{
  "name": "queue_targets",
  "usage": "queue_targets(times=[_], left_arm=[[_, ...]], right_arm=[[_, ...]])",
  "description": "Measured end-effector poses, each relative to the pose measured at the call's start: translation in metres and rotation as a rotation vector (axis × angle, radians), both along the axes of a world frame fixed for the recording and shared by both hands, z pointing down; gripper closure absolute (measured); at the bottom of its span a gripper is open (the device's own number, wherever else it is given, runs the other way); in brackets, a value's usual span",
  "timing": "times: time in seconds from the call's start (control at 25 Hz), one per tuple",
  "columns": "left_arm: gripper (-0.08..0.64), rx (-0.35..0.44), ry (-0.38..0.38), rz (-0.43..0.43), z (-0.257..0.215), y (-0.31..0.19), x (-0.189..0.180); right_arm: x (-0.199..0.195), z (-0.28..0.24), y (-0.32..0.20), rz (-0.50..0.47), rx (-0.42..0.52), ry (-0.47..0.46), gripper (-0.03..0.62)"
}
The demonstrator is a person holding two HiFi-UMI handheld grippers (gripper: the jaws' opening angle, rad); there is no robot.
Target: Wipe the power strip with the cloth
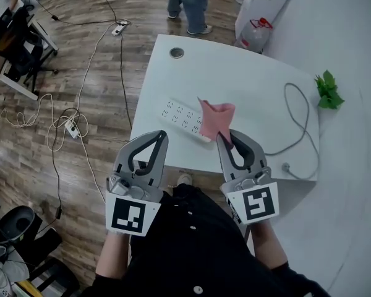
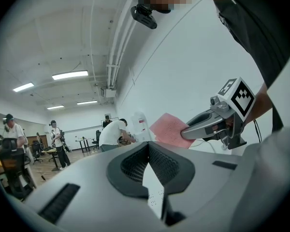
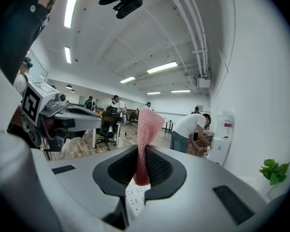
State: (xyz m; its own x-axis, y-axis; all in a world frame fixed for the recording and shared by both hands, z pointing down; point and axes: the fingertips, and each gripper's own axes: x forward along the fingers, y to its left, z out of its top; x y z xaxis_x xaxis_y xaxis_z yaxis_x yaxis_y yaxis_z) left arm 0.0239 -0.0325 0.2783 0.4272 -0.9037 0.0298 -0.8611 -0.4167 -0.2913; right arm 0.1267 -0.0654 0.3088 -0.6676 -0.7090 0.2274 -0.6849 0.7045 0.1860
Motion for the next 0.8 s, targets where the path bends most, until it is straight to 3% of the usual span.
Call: queue_targets(times=[0.44, 0.8], left_arm=[[0.546, -0.03, -0.005, -0.008, 0.001, -0.021, 0.002], [0.546, -0.045, -0.013, 0.009, 0.003, -0.044, -0.019]], right_arm=[[0.004, 0.001, -0.018, 0.02, -0.018, -0.013, 0.531], [-0.016, 0.004, -0.04, 0.031, -0.028, -0.003, 0.531]])
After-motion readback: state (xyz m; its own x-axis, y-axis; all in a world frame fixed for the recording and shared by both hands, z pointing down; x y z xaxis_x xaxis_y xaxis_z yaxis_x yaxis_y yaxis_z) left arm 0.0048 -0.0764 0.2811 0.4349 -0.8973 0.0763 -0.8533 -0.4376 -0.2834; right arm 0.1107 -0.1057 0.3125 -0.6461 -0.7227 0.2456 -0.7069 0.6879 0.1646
